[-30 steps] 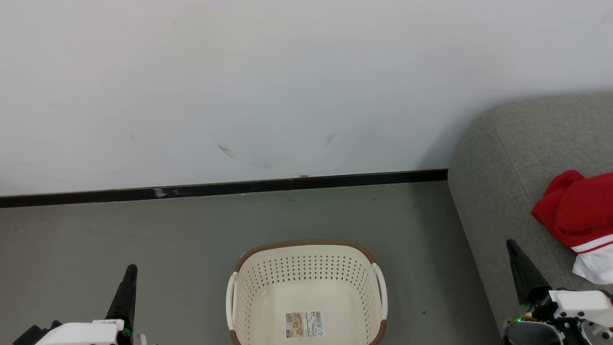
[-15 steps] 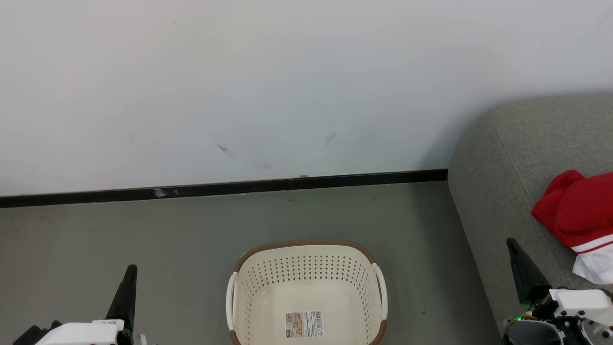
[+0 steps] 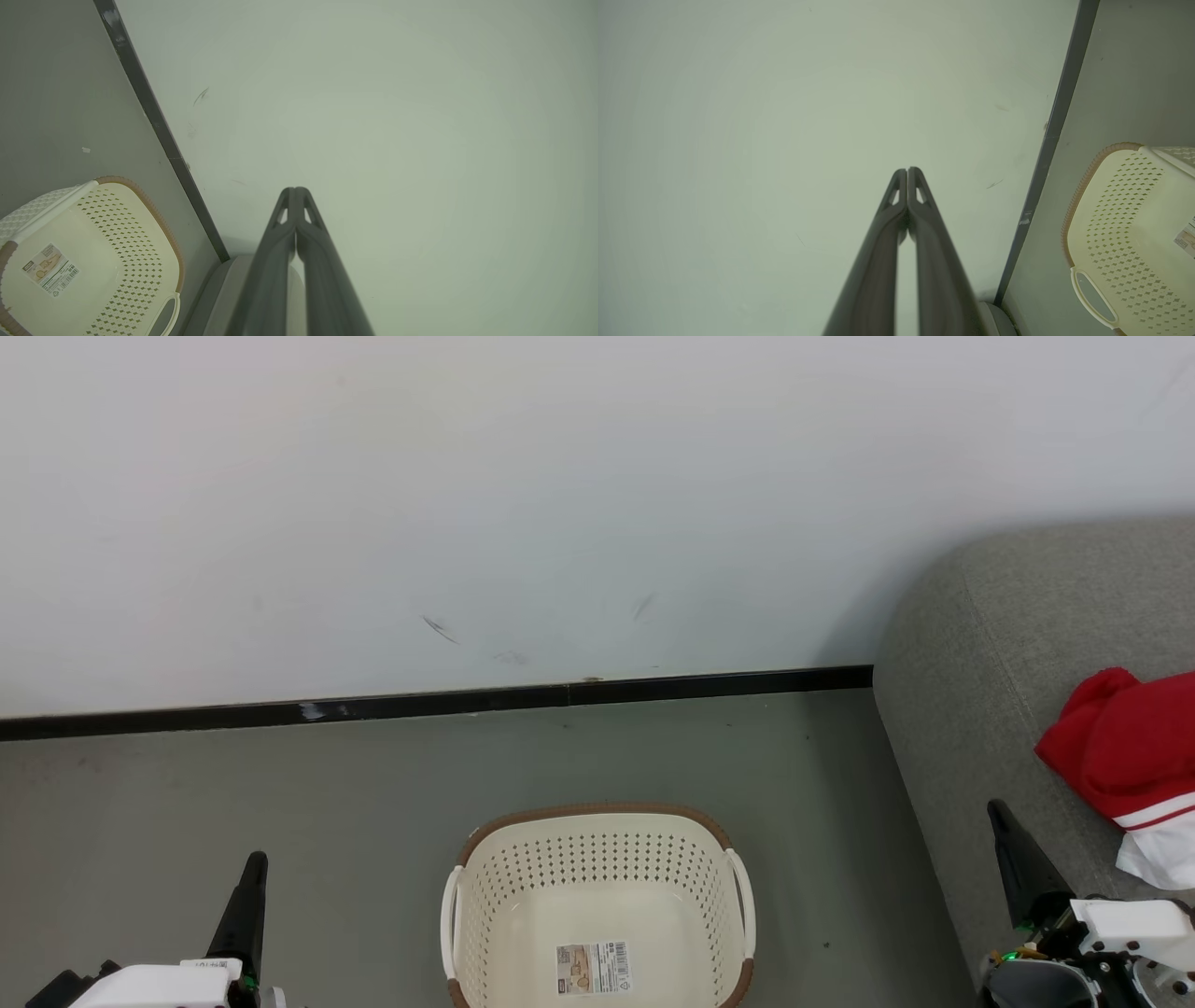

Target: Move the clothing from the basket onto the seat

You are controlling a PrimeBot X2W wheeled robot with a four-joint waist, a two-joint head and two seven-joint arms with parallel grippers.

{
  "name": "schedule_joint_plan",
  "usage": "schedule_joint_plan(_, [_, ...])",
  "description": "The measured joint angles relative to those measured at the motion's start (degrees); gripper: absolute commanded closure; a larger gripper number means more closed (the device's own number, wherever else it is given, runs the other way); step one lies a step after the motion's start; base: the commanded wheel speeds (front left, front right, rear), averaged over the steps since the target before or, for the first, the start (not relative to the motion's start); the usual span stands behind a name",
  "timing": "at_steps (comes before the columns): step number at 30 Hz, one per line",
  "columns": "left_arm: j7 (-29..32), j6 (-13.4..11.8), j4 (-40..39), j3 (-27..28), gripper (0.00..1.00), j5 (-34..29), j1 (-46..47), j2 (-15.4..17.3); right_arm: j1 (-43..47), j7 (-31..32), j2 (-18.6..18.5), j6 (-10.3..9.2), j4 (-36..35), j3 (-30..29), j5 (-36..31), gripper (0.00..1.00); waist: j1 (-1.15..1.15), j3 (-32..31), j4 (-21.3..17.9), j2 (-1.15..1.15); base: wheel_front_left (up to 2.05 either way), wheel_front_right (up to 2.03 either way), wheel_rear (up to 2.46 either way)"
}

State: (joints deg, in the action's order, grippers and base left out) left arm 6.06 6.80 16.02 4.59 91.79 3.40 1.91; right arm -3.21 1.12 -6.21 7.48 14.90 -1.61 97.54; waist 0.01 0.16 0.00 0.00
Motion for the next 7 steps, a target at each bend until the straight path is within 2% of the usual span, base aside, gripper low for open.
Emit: schedule_joint_plan(7, [0.0,0.0,0.0,0.0,1.0,0.0,0.0,0.0,0.0,0.07,0.07,0.0,0.01,-0.09,0.0,1.0,0.0,0.0,0.0,0.0,0.0,0.0,0.0])
